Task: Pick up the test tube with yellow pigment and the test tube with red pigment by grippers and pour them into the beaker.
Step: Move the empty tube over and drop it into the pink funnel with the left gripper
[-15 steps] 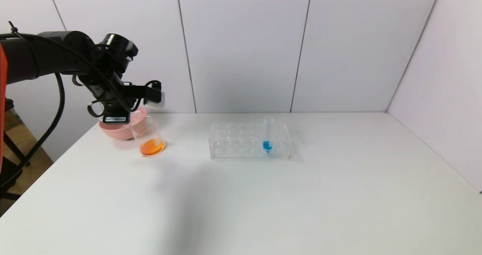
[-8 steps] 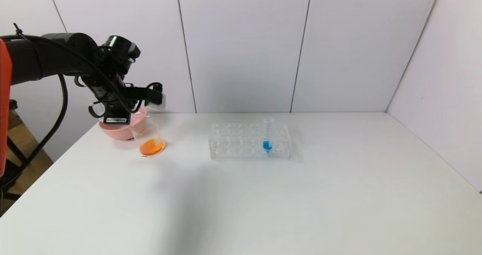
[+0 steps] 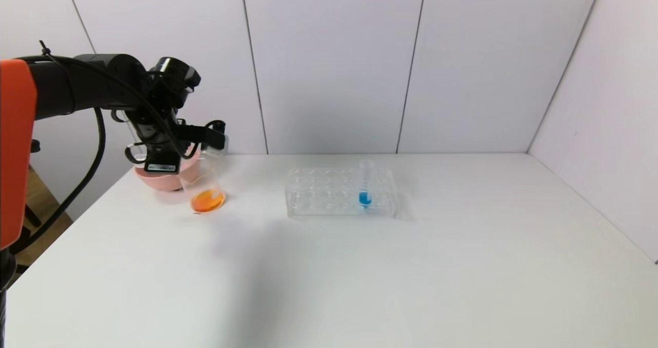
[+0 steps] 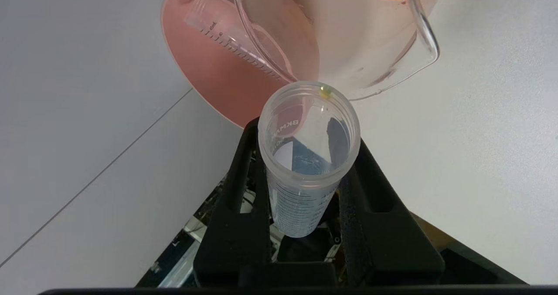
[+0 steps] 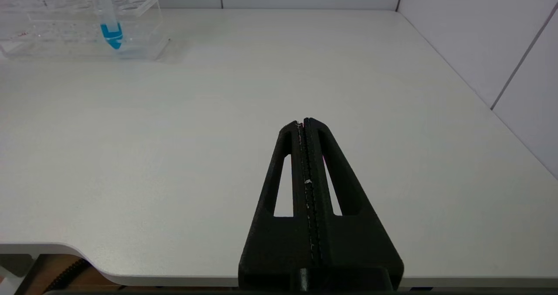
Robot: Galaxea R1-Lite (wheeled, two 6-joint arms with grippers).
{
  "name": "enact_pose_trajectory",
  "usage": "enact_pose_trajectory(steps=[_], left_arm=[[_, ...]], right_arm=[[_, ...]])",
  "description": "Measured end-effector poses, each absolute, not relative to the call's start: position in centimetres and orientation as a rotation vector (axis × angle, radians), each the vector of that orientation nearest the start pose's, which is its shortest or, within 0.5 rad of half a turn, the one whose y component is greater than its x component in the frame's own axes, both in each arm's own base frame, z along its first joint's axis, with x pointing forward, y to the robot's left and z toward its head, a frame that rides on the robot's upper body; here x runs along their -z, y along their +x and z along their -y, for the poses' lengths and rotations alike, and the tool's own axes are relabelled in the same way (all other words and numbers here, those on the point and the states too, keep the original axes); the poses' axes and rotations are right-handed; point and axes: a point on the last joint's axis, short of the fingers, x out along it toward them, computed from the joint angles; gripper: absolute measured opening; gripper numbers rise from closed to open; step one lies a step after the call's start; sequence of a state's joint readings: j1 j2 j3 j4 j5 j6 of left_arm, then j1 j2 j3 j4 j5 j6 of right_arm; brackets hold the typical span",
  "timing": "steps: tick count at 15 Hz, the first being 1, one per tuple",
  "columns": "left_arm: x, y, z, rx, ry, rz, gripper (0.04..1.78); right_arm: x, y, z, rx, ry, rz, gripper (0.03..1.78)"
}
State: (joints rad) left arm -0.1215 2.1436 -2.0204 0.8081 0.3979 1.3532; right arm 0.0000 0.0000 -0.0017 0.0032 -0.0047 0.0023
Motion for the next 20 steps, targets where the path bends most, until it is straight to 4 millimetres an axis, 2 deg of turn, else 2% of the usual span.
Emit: enact_pose_trajectory(steps=[6, 10, 14, 20], left_arm=[[-22.8, 39.9, 4.0, 0.389, 1.480, -0.975, 0.46], [-24.5, 38.9, 3.7, 0.379, 1.420, -0.922, 0.46], [-27.4, 37.5, 2.8, 0.314, 1.190, -0.783, 0.46], [-31.8, 35.9, -0.5, 0.024, 0.664, -0.584, 0.46]], right_arm=[[-7.6, -2.3, 0.0, 0.005, 0.002, -0.001, 0.11], [-7.6, -2.3, 0.0, 0.004, 0.002, -0.001, 0.11], [-7.6, -2.3, 0.0, 0.005, 0.002, -0.001, 0.11], [-7.6, -2.3, 0.0, 0.004, 0.002, -0.001, 0.11]])
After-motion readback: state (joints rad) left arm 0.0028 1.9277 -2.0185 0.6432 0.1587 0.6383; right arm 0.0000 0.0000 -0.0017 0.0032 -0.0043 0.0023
